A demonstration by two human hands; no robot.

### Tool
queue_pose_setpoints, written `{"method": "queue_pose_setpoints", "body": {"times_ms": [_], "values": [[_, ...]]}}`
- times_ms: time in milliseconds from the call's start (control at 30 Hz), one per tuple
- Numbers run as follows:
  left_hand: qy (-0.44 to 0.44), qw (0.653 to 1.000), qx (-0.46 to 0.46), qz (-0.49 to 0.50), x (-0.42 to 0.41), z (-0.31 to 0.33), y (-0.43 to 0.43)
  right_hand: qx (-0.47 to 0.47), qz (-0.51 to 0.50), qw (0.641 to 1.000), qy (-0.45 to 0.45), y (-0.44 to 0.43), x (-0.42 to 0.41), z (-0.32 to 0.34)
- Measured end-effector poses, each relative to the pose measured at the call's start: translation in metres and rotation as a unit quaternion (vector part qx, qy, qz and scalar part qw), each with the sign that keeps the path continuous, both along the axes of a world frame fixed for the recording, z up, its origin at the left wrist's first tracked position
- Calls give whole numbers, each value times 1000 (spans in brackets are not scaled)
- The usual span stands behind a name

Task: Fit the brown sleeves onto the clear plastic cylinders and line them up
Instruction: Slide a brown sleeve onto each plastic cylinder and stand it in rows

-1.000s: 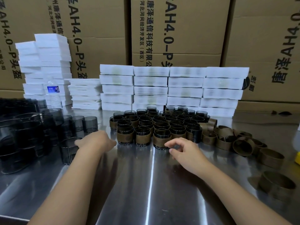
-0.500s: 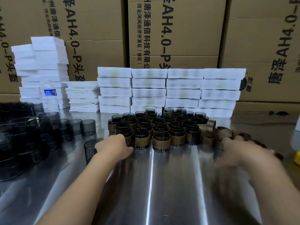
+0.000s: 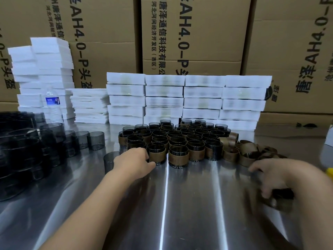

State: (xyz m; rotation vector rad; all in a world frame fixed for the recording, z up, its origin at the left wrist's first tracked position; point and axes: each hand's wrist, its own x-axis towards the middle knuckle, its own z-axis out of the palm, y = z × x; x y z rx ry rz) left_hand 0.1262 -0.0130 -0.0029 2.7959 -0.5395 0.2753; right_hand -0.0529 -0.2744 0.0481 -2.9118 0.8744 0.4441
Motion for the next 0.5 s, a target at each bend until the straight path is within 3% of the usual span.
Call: {"method": "queue_pose_setpoints", "body": {"times_ms": [267, 500], "values": [[-9, 978, -38, -203, -10, -2, -9, 26, 129, 954, -268, 34, 57, -44], [-8, 961, -56, -272, -11, -5, -11, -13, 185, 936, -298, 52, 68, -67]]}}
